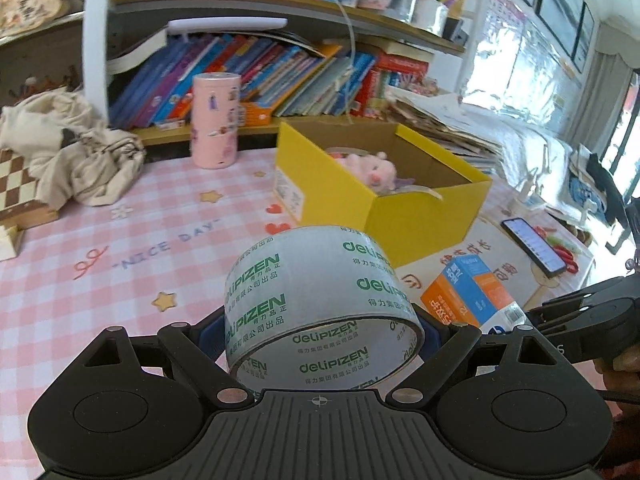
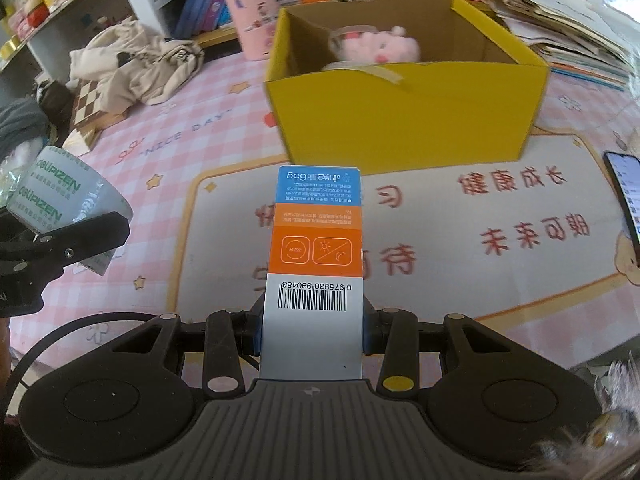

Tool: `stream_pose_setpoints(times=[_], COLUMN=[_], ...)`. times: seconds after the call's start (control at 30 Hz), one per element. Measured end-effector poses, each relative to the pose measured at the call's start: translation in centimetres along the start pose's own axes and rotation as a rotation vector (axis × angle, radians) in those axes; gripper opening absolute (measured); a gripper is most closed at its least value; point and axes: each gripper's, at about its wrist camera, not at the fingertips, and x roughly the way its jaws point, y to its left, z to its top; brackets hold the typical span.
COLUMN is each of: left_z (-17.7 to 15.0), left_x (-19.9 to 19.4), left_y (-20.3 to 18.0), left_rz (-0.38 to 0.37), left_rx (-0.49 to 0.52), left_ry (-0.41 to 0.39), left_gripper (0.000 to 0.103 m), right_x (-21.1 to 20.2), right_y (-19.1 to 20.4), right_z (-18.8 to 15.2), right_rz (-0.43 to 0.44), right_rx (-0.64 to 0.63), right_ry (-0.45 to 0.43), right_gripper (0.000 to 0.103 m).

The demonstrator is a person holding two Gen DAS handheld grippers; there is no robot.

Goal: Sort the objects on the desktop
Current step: 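Carry the tape roll and usmile box over the yellow box and lower them in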

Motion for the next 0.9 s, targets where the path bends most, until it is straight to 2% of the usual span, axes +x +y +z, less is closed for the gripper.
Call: stream_pose_setpoints(times=[0.53, 0.9], left_z=[1.2, 2.1], left_x=[3.7, 6.2], left_y=[-6.8, -11.1], left_rz=[-0.048, -0.062], left_rx=[0.056, 0.081], left_ry=[0.052, 0.063], left_gripper=[0.090, 0.090], right_x=[-1.9, -2.6], right_y=[-7.0, -10.7], right_z=[-0.6, 0.4], right_rz=[-0.016, -0.025], right_rx=[0.054, 0.019], right_ry=[0.008, 0.006], right_gripper=[0.038, 0.038])
